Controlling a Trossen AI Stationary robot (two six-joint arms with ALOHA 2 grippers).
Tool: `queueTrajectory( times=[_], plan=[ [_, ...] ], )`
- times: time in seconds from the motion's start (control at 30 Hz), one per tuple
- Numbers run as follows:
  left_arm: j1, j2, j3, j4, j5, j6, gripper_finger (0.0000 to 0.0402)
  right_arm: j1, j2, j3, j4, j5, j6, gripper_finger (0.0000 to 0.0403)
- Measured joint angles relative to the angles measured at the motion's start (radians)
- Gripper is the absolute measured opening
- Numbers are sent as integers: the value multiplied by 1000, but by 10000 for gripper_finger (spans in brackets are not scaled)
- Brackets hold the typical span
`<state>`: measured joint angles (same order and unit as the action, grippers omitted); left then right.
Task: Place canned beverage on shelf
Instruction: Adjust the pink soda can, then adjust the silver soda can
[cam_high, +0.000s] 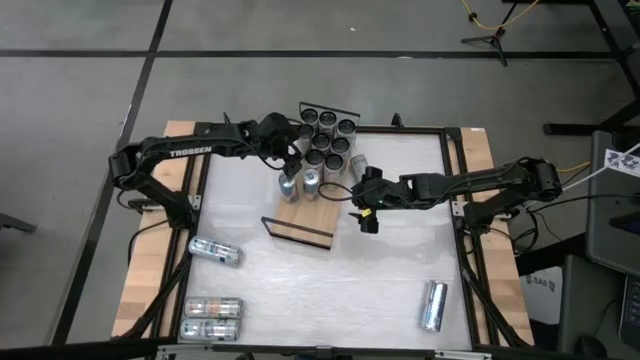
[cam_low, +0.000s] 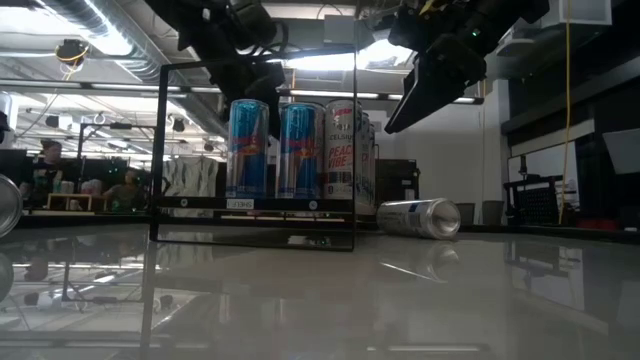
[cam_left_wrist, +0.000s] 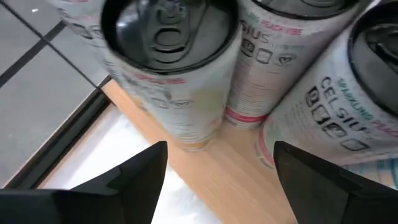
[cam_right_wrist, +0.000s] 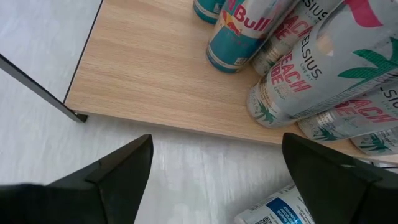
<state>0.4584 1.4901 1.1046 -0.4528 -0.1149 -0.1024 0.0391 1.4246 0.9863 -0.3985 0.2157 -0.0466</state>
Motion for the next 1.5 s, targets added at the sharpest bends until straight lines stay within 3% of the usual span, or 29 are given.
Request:
queueTrajectory(
  times=[0.27,0.4,0.57,0.67,0.97,1.5],
  plan=[
    [7,-102,0,-120,-21,0,286,0,0,0,0,0,0,351],
    [3,-183,0,-310,-9,-6,286,0,0,0,0,0,0,351],
    [-42,-232,0,-578,55,-121,286,0,0,0,0,0,0,351],
    [-91,-233,-1,-651,57,-195,286,0,0,0,0,0,0,351],
    [-225,-232,-112,-463,63,-315,286,0,0,0,0,0,0,351],
    [-232,-227,-228,-146,78,-363,286,0,0,0,0,0,0,351]
  ],
)
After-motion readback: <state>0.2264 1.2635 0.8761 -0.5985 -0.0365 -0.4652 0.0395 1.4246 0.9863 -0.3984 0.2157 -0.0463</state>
